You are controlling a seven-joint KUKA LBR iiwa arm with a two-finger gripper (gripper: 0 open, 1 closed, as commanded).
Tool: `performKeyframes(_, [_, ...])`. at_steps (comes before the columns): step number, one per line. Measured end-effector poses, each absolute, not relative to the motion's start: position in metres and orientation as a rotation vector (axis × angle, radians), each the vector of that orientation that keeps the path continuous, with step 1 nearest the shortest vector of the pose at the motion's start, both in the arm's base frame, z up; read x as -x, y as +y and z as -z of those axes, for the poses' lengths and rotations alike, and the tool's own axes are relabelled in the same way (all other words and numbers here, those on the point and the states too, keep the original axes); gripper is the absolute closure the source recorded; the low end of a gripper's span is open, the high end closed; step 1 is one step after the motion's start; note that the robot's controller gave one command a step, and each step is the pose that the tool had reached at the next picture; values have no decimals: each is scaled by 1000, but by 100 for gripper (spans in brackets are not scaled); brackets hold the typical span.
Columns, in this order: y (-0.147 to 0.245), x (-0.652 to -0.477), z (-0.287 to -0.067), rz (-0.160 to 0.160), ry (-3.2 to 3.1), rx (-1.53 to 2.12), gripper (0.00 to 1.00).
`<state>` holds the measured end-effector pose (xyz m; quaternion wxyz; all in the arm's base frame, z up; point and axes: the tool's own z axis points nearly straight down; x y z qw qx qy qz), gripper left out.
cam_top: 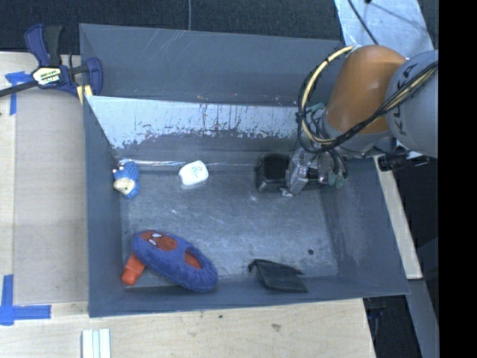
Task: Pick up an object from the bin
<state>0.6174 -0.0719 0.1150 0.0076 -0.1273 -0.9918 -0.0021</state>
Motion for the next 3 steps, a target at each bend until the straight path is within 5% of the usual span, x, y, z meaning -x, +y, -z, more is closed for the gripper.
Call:
performKeyframes(1, [-74,-621,-117,1,-3117,400,0])
performKeyframes(2, [-75,-628,-83,0,-3113,439,0])
performKeyframes(3, [-76,-632,-86,-1,-3126,440,100])
